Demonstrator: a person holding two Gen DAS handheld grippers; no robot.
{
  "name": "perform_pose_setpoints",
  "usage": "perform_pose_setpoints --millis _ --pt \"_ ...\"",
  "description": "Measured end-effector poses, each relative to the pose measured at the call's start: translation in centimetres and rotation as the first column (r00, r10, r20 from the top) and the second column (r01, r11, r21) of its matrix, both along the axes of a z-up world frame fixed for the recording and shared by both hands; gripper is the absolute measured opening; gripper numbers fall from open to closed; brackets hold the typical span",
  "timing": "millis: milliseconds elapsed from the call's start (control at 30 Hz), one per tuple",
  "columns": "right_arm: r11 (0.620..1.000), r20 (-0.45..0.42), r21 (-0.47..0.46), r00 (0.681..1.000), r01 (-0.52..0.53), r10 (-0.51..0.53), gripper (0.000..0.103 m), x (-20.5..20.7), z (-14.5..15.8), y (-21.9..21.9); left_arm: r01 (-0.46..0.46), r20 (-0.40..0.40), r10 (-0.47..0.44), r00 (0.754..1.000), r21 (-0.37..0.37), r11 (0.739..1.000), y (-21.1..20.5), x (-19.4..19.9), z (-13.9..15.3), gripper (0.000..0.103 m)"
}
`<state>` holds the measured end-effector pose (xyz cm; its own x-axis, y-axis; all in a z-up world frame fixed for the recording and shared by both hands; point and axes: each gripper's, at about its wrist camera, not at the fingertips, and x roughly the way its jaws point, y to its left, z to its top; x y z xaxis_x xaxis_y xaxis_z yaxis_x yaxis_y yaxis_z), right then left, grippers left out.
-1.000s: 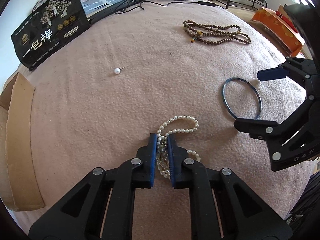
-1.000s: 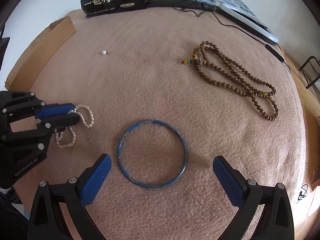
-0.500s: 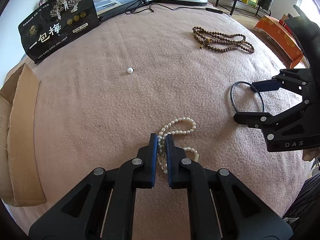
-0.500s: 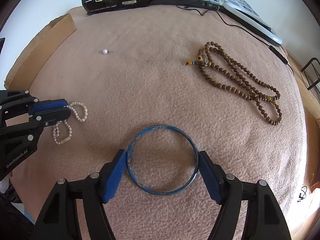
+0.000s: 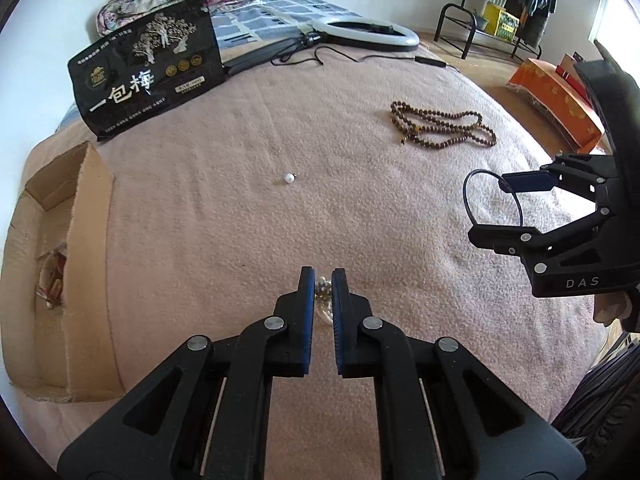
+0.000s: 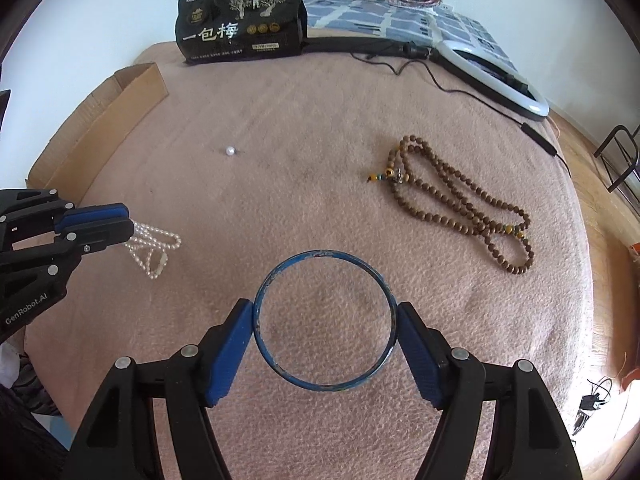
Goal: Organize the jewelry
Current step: 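Carry the necklace with the left tool into the box while the right carries the bangle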
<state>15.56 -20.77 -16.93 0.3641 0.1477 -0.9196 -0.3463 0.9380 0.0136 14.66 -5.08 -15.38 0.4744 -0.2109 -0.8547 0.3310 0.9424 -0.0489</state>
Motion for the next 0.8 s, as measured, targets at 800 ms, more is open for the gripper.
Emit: perform_pose_setpoints --millis 800 --pt "0.996 0.134 0.092 0.991 -0.018 0.006 0.074 0.2 6.7 3.9 -0.164 0.136 0.182 0.974 -0.138 0.977 9.2 -1.2 7.8 0.006"
